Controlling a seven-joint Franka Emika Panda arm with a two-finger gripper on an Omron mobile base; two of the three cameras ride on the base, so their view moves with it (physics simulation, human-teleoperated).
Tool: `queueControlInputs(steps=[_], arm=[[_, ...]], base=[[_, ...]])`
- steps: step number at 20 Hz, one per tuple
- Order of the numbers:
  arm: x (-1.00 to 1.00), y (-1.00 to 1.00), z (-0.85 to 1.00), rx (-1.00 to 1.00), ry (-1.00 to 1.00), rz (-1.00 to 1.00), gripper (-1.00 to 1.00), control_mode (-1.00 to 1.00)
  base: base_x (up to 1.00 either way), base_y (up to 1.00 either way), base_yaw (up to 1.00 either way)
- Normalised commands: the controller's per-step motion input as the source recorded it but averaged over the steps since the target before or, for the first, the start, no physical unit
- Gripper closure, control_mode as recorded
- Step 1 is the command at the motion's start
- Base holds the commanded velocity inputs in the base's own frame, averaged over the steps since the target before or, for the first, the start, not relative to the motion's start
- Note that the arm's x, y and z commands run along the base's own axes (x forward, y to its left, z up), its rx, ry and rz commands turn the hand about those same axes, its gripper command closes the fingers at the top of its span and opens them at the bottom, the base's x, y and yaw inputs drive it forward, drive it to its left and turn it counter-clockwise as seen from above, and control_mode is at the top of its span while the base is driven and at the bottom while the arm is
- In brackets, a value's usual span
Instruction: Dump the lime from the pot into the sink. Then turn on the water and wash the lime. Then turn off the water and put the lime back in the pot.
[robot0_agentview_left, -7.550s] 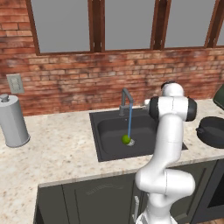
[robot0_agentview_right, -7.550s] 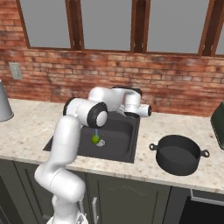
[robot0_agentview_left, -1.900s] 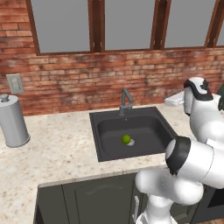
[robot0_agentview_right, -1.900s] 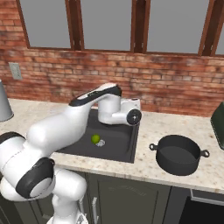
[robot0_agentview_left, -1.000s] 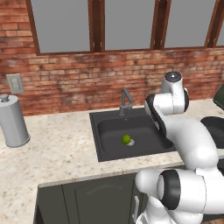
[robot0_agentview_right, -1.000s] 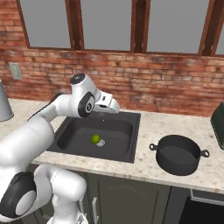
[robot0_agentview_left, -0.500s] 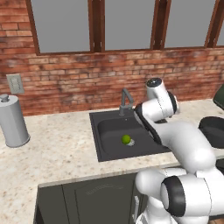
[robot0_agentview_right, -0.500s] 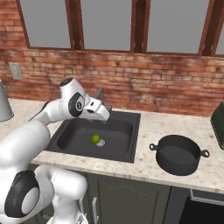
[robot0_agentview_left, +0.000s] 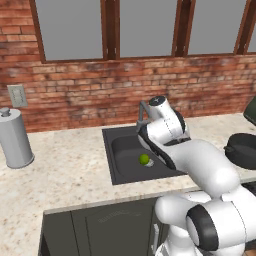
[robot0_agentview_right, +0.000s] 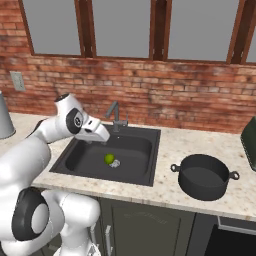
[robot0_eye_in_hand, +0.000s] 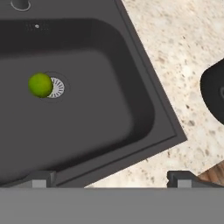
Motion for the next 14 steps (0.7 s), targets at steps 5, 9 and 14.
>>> queueControlInputs(steps=[5, 9, 14], arm=[[0.04, 0.31, -0.30, 0.02, 0.00, 0.01, -1.00, -1.00], [0.24, 0.04, -0.44, 0.06, 0.00, 0.01, -1.00, -1.00], [0.36, 0.00, -0.42, 0.07, 0.00, 0.01, -1.00, -1.00]], base=[[0.00, 0.00, 0.00], [0.00, 0.00, 0.00], [0.00, 0.00, 0.00]])
